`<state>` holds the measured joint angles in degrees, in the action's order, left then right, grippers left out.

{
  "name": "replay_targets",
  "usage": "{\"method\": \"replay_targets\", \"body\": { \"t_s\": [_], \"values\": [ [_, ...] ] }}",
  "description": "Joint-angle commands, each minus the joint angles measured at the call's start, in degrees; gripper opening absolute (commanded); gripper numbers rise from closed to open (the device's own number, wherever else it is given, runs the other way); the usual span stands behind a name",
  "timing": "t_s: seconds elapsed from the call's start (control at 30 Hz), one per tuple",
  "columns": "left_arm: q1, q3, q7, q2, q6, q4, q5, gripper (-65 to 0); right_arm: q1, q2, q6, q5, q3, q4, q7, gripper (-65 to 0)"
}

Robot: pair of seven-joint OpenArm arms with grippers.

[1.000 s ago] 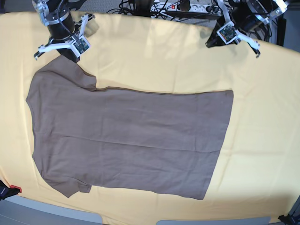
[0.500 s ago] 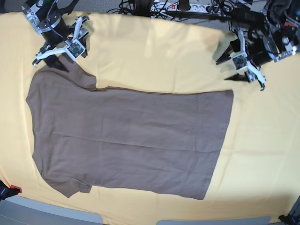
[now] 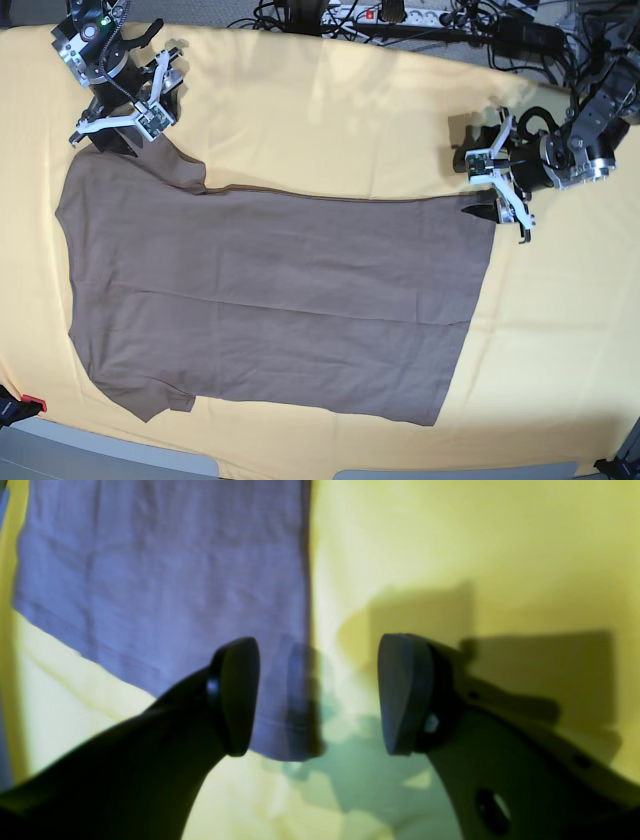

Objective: Fold the T-shirt properly
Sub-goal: 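Move both grippers down toward the shirt's shoulder and hem corners, then grasp the shirt edge with both grippers and drag it toward the arms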

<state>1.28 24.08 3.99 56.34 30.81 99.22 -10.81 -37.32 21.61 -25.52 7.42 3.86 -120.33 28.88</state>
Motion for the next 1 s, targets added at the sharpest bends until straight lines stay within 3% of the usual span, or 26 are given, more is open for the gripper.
{"method": "replay_targets", "body": {
  "t_s": [0.0, 0.17, 0.33, 0.6, 0.77, 0.8, 0.83, 0.9, 0.97],
  "values": [
    [2.0, 0.7, 0.3, 1.1, -0.3, -0.6, -1.5, -26.8, -0.1, 0.5, 0.5, -0.2, 0.3, -0.5, -0.8, -21.3],
    [7.5, 5.0, -1.1, 1.1, -0.4, -5.4, -4.1, -26.9, -0.2, 1.3, 0.4, -0.2, 0.3, -0.1, 0.5, -21.3],
    [9.3, 5.2, -5.7, 1.1, -0.4, -9.3, -5.5, -26.9, -0.3, 5.3, 0.5, -0.2, 0.3, 0.4, 2.0, -21.3],
    [9.4, 5.2, -8.7, -0.3, -0.3, -10.5, -5.2, -39.0, -0.1, 9.4, 0.5, -0.1, 0.3, 7.4, -0.3, -21.3],
    [9.4, 5.2, -8.7, -1.0, -0.3, -10.5, -5.2, -40.1, 1.7, 9.9, -0.6, -0.2, 0.3, 11.6, -1.3, -21.9],
    [9.4, 5.2, -8.7, -1.0, -0.4, -10.5, -5.2, -41.9, 2.1, 9.9, -1.4, -0.2, 0.3, 12.0, -1.3, -23.7],
    [9.4, 5.2, -8.7, -0.9, -0.4, -10.5, -5.2, -48.0, 2.5, 9.9, -2.0, -0.2, 0.3, 12.2, -1.3, -28.6],
    [9.4, 5.2, -8.5, -0.9, -0.4, -10.5, -5.2, -64.9, 3.1, 10.0, -3.1, -0.2, 0.3, 12.2, -1.2, -44.7],
    [9.4, 5.2, -8.5, -0.9, -0.4, -10.4, -5.2, -65.0, 3.2, 10.0, -2.2, -0.1, 0.3, 12.2, -1.1, -63.1]
  ]
}}
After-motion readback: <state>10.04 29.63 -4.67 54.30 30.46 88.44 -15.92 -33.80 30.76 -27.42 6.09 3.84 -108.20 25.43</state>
